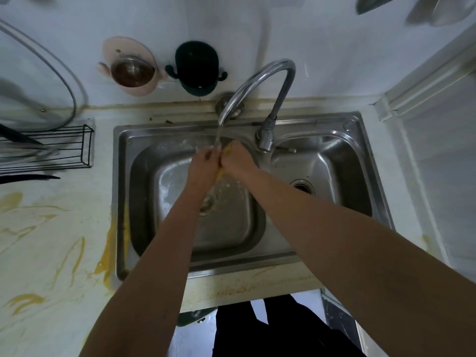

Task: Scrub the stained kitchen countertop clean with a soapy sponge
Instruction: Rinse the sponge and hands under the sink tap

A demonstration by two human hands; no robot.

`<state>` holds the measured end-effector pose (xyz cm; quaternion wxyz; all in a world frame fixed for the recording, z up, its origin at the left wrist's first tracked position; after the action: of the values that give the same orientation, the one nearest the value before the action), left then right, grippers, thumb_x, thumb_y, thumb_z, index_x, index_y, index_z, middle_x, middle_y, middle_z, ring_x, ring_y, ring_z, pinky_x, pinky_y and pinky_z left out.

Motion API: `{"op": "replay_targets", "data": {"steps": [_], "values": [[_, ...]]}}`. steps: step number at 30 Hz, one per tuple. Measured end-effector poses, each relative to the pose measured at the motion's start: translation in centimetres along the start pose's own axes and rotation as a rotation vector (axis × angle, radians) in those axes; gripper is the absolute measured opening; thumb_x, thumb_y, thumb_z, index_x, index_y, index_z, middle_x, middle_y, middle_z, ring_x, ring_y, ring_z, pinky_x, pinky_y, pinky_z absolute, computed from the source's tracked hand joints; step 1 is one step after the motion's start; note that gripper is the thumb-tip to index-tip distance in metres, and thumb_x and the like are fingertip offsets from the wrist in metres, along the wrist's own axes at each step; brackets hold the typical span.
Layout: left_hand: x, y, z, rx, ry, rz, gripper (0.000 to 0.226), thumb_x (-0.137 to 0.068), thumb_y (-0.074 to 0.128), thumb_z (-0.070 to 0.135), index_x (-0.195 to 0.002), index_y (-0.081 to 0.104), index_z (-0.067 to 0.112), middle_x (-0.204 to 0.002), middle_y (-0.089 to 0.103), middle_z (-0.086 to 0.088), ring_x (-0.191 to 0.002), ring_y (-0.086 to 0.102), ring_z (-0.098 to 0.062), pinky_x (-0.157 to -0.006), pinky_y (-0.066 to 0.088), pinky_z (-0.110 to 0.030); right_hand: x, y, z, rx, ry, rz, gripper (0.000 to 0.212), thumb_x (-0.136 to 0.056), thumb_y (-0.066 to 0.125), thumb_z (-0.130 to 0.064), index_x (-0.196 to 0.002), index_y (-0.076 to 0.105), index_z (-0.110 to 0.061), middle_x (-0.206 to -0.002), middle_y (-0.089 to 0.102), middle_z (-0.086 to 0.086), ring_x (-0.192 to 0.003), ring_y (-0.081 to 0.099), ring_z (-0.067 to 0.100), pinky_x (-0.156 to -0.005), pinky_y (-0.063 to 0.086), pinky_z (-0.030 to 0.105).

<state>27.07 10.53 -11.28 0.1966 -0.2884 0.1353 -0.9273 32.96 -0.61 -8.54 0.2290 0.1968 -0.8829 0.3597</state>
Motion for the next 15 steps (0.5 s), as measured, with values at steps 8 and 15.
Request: {"op": "replay_targets", "data": {"steps": [8, 15], "values": [[0.0, -1.1, -0.5, -0.236, -0.092, 0.001, 0.042, -0.111, 0.036, 0.034, -0.118, 0.063, 0.003, -0.096, 0.068, -0.015, -0.096, 0.068, -0.033, -0.073, 0.045, -0.035, 0.8, 0.4, -0.7, 0.185, -0.066, 0.016, 0.033, -0.100, 0.046, -0.035, -0.098, 0.069, -0.010, -0.097, 0.068, 0.011, -0.084, 0.064, 0.026, -0.073, 0.049, 0.033], [0.7, -1.3, 0.0, 0.049, -0.007, 0.046, 0.021, -0.107, 0.045, 0.022, -0.113, 0.062, 0.011, -0.098, 0.067, -0.002, -0.085, 0.062, -0.016, -0.069, 0.045, -0.027, 0.2, 1.1, -1.5, -0.144, 0.072, -0.102, 0.017, -0.092, 0.058, -0.007, -0.091, 0.072, 0.002, -0.075, 0.064, 0.013, -0.063, 0.062, 0.024, -0.050, 0.047, 0.028]]}}
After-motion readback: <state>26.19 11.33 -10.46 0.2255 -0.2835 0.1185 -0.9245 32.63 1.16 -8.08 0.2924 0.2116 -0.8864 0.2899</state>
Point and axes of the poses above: each hand's wrist, its own x-axis away from the middle knuckle, its own y-axis out of the palm, z = x × y, the point moved 8 cm from there along -x, towards the middle knuckle
